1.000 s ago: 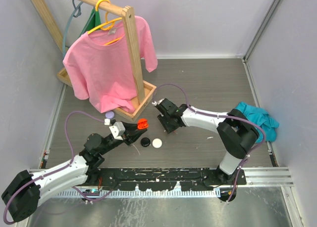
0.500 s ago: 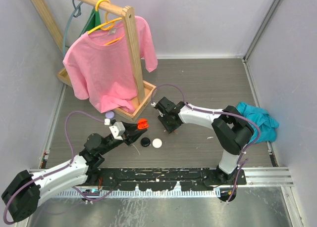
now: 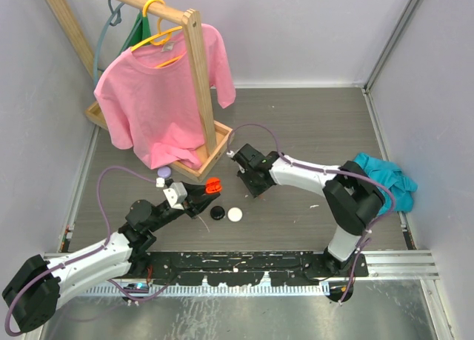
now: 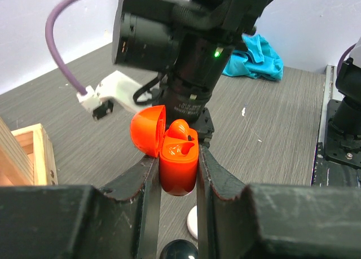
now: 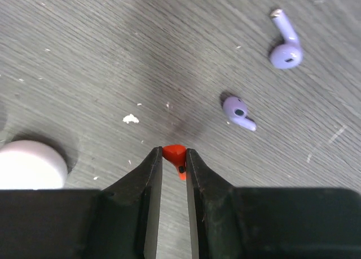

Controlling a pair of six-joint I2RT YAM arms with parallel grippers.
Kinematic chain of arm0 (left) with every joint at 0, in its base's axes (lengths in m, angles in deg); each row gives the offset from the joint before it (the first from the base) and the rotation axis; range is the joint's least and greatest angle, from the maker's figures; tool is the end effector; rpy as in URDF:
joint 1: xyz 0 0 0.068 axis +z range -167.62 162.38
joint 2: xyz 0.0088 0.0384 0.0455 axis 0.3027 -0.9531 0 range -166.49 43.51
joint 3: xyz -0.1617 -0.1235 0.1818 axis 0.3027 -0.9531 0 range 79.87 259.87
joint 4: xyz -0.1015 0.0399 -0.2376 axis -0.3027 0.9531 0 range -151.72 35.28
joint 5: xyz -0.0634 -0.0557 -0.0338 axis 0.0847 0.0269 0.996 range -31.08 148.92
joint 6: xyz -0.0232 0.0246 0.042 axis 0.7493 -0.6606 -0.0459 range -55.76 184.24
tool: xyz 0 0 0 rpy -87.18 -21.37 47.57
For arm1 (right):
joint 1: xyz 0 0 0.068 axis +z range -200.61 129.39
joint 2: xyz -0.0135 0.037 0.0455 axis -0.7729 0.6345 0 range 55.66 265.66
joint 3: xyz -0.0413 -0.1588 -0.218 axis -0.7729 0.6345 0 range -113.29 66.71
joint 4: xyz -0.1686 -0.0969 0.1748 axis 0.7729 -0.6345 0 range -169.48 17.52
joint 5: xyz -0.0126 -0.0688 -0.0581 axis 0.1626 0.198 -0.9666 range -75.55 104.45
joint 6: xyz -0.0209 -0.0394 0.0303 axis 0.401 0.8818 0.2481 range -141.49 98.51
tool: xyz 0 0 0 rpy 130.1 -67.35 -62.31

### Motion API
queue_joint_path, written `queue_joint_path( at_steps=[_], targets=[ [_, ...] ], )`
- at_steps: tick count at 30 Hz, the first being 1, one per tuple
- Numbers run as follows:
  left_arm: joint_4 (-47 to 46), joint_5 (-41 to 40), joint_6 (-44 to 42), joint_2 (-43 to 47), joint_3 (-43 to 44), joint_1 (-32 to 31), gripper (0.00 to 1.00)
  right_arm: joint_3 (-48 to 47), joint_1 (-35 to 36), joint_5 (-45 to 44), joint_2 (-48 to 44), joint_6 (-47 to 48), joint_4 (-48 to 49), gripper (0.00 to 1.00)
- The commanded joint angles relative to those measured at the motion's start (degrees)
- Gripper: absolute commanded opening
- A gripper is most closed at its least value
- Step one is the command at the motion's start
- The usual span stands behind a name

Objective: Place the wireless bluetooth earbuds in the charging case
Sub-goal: Pick up the earbud from the center of the board, then place the earbud in the charging case.

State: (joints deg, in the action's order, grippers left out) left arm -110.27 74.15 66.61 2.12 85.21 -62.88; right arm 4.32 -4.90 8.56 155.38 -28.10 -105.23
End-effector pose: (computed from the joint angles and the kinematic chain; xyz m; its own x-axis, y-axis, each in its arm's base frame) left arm 0.1068 -0.1209 0.2159 0.1164 -0.1742 -0.9778 0.8714 0.4903 0.0164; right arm 0.2352 0.2359 0.1700 -0.7313 -0.5857 -0.3495 -0.6075 0.7923 -0.0566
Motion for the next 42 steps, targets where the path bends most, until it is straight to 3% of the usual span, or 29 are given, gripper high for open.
queue_joint_path(
  at_steps=[1,10,22,42],
  targets=[
    [-1.92,0.25,-0.13,0.34,2.22,-0.04,0.0,-0.06,1.42,-3.93,-9.29,-2.86,1.9,0.19],
    [-1.75,-0.39,-0.48,0.11,2.22,-0.1,0.0,2.8,8.07,-14.57,-23.63,-7.19,8.67,0.2],
    [-2.34,-0.05,-1.1,-1.03,2.21,-0.09,0.0,10.11,20.0,-19.38,-38.52,-7.66,29.14,0.21],
    [-3.27,1.34,-0.97,-1.28,2.04,-0.1,0.0,20.08,26.36,-12.85,-35.11,-8.73,57.17,0.21]
  ],
)
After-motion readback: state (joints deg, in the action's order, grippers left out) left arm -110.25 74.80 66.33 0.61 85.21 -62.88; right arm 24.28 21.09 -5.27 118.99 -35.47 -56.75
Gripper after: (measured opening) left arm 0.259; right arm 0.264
